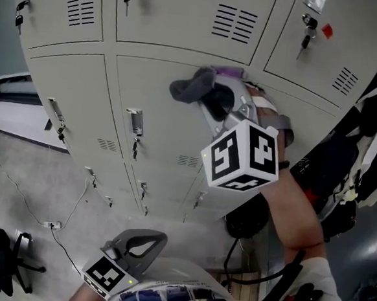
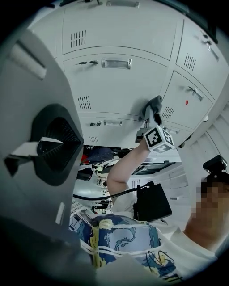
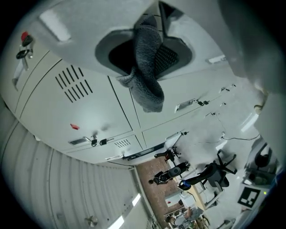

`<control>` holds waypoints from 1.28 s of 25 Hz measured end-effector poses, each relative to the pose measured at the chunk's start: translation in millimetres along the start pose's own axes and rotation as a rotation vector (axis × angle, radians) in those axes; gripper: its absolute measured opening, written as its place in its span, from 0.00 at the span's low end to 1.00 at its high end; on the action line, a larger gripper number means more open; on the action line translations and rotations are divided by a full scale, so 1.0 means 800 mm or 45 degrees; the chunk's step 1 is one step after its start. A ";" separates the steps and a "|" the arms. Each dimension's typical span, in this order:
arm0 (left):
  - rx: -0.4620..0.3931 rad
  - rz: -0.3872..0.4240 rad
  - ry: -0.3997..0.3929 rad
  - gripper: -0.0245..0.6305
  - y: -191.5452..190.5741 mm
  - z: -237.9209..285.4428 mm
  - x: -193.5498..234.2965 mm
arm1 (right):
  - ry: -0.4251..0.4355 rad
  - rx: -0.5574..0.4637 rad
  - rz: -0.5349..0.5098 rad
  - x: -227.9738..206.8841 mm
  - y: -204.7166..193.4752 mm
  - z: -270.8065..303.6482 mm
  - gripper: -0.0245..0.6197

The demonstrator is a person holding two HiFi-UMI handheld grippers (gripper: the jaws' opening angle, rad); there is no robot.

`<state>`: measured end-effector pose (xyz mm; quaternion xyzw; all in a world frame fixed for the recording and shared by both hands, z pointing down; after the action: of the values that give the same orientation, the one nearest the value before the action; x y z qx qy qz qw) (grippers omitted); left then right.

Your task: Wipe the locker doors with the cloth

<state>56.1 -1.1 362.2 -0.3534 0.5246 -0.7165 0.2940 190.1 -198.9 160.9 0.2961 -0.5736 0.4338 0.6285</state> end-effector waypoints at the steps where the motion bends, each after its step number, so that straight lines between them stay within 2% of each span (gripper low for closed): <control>1: 0.001 -0.003 0.006 0.04 -0.001 -0.002 0.000 | 0.006 0.002 -0.004 0.004 -0.001 0.005 0.22; 11: 0.003 -0.034 0.051 0.04 -0.006 -0.011 0.007 | 0.243 0.007 0.077 0.120 -0.021 0.032 0.21; 23: 0.018 -0.066 0.095 0.04 -0.011 -0.017 0.016 | 0.597 0.088 0.236 0.303 -0.043 0.084 0.21; 32: 0.016 -0.078 0.104 0.04 -0.014 -0.031 0.029 | 0.767 0.104 0.246 0.377 -0.053 0.109 0.21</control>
<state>22.1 -2.9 372.7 -0.3378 0.5207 -0.7423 0.2525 177.1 -231.6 476.0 0.1234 -0.3694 0.5823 0.7136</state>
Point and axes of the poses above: the fingertips, and each gripper's own axes: z forward along the fingers, x to its left, y out of its top, the point moved 10 cm from there along -z, backward along the fingers, and after that the axes turned 8 degrees about -z, right-handed, at the moved point
